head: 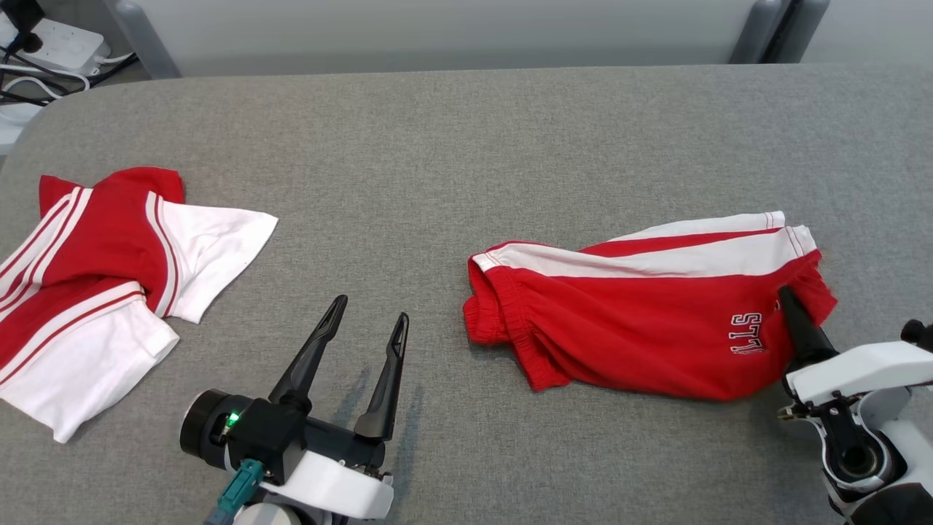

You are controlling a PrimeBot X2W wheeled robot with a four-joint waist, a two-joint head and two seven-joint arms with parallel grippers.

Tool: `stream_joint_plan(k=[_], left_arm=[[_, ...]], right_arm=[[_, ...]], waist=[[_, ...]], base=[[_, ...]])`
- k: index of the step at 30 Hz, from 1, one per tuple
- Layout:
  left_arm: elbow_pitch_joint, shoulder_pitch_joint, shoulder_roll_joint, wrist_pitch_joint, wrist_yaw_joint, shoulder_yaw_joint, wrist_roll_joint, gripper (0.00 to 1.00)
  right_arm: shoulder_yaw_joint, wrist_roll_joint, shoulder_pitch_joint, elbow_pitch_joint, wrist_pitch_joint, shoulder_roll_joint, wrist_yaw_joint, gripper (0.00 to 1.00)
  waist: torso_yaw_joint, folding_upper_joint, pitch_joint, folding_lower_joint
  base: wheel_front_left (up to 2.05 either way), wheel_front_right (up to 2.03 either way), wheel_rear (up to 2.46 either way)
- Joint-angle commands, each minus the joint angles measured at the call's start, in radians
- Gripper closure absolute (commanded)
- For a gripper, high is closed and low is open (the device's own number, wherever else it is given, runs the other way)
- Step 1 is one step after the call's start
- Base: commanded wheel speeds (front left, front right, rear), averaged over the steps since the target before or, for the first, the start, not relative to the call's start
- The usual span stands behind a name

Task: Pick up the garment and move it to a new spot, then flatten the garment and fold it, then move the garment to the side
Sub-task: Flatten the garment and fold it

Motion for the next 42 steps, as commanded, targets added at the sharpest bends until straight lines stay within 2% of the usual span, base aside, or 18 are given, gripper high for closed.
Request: stream_joint_plan(k=[1,9,19,30,40,41,42], left_arm=[[-0.018,-0.030,0.002,-0.010,-0.003,0.025,0.002,0.00],[-0.009,-0.023,0.002,-0.010,0.002,0.014,-0.003,0.00],[0.002,-0.019,0.002,-0.010,0.006,0.003,-0.007,0.00],[0.006,-0.021,0.002,-0.010,0.013,-0.019,-0.019,0.00],[0.002,-0.015,0.002,-0.010,0.019,-0.018,-0.022,0.00],[0.001,-0.014,0.002,-0.010,0.020,-0.017,-0.023,0.00],[0.000,-0.014,0.002,-0.010,0.021,-0.016,-0.023,0.00]], right_arm=[[0.028,-0.013,-0.028,-0.043,-0.016,-0.009,0.004,1.00],[0.102,-0.051,-0.062,-0.131,-0.022,0.007,0.004,1.00],[0.217,-0.095,-0.080,-0.215,0.029,0.046,0.004,1.00],[0.340,-0.166,-0.111,-0.151,0.076,0.110,0.004,1.00],[0.418,-0.208,-0.115,-0.109,0.124,0.112,0.004,1.00],[0.421,-0.215,-0.115,-0.099,0.132,0.110,0.004,0.93],[0.422,-0.222,-0.116,-0.089,0.137,0.109,0.004,0.57]], waist=[[0.009,0.0000,-0.005,0.0000],[0.045,0.0000,-0.029,0.0000],[0.095,0.0000,-0.046,0.0000],[0.149,0.0000,-0.045,0.0000],[0.170,0.0000,-0.041,0.0000],[0.169,0.0000,-0.040,0.0000],[0.168,0.0000,-0.040,0.0000]], base=[[0.00,0.00,0.00],[0.00,0.00,0.00],[0.00,0.00,0.00],[0.00,0.00,0.00],[0.00,0.00,0.00],[0.00,0.00,0.00],[0.00,0.00,0.00]])
